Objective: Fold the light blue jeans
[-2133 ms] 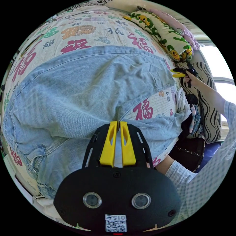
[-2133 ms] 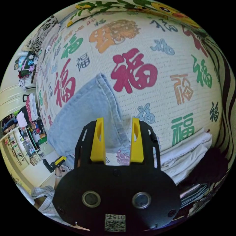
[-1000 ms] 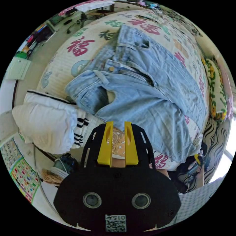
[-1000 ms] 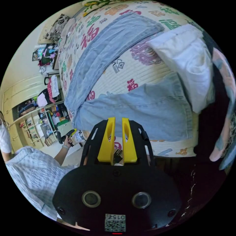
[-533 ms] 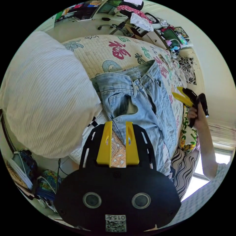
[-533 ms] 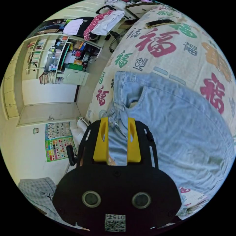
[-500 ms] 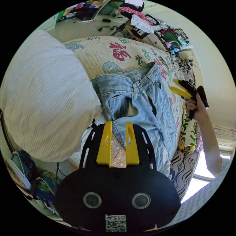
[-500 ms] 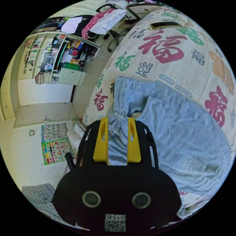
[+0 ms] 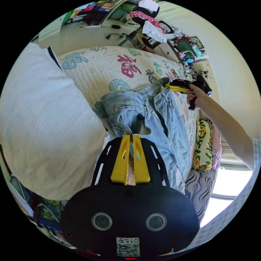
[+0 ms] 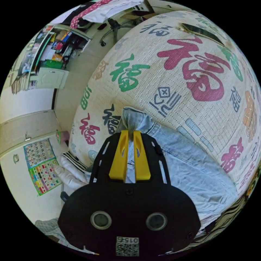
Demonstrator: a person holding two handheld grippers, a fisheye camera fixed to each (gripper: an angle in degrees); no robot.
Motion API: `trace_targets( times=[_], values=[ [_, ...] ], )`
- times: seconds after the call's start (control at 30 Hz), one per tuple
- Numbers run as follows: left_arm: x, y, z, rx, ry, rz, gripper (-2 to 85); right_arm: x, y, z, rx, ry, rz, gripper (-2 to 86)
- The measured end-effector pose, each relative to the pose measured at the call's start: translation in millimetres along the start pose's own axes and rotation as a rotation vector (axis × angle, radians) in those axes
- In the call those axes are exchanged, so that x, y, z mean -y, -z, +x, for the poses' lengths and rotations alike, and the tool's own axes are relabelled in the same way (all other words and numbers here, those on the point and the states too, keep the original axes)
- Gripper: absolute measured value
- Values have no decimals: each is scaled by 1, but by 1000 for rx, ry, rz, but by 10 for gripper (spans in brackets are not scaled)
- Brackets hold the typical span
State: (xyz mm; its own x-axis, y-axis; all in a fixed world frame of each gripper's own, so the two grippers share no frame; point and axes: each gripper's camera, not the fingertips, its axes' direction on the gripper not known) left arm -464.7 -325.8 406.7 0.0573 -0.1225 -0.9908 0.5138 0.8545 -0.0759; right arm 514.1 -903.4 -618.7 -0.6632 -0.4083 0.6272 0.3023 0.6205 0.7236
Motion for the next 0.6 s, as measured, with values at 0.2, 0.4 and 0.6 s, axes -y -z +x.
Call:
trace_targets(
  times=[0.2, 0.4, 0.6],
  values=[
    [14, 51, -4, -31, -24, 190, 2, 18, 58, -41, 78, 82, 188, 27],
    [43, 55, -26, -53, 68, 228, 7, 18, 57, -81, 156, 150, 124, 70],
    [2, 21, 30, 9, -198, 47, 13, -141, 61, 15, 207, 313, 47, 52]
  ],
)
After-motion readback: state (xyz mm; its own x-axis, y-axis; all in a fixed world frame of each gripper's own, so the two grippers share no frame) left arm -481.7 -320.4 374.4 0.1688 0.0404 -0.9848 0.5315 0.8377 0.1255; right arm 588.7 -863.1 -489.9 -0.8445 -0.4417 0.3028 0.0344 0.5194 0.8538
